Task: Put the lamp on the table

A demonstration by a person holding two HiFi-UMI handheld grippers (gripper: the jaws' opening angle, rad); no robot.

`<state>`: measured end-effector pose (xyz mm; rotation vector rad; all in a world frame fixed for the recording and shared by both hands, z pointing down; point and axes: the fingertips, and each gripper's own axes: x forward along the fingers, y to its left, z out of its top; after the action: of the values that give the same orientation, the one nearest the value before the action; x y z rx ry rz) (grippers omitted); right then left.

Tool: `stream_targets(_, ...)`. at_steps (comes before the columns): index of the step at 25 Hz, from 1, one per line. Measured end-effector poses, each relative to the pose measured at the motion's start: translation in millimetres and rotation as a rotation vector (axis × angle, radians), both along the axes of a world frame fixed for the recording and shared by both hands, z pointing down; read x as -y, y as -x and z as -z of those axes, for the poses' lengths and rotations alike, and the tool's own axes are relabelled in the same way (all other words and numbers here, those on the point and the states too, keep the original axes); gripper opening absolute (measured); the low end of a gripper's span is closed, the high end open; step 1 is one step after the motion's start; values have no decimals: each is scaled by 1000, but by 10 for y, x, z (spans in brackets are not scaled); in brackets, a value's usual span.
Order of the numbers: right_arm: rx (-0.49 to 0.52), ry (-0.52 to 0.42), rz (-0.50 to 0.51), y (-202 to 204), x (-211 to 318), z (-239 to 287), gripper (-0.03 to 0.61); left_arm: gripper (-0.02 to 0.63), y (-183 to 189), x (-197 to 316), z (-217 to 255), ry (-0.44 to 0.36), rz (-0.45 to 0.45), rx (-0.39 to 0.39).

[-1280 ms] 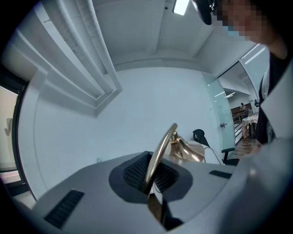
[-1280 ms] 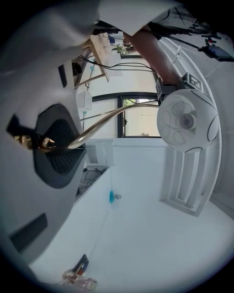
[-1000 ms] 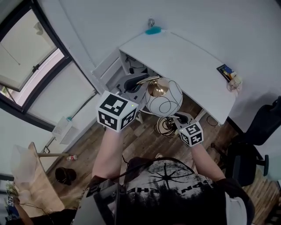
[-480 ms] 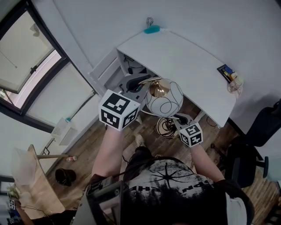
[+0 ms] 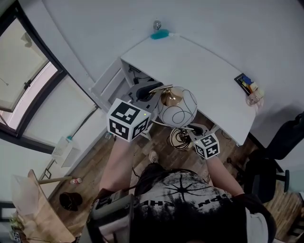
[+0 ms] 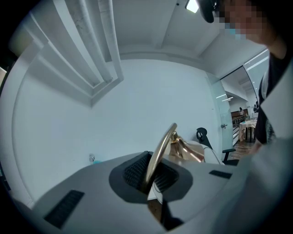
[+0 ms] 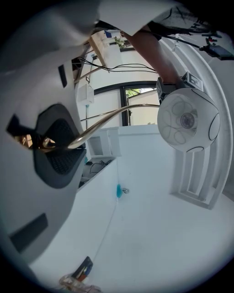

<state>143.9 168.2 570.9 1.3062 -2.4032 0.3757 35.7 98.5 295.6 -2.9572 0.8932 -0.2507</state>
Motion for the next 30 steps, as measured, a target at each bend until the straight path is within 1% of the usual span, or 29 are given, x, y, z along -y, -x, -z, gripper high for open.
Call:
stream_targets(7,5,2,-20,185,670,-2,18,17,152,681,2,1,-45,8)
stream_targets(11,8,-6,-37,253,932,-21,18,17,203,930,-9,-7,-59,11)
stream_targets(15,3,0,-59,424,1384,20,18,17,374,1420,20,0,-77,7)
stream_targets(18,-1,-4,-79,518,1656,28,18,17,469,1695,29,-4,-96,2)
stream_targets(23,-9,-16,-107,647,1957,43,18,17,600,1990,39,-16,-121,-6)
stream_targets(30,-12,-3,-121,780,2104,2,18,17,736,2179,-15,-6,-137,-9)
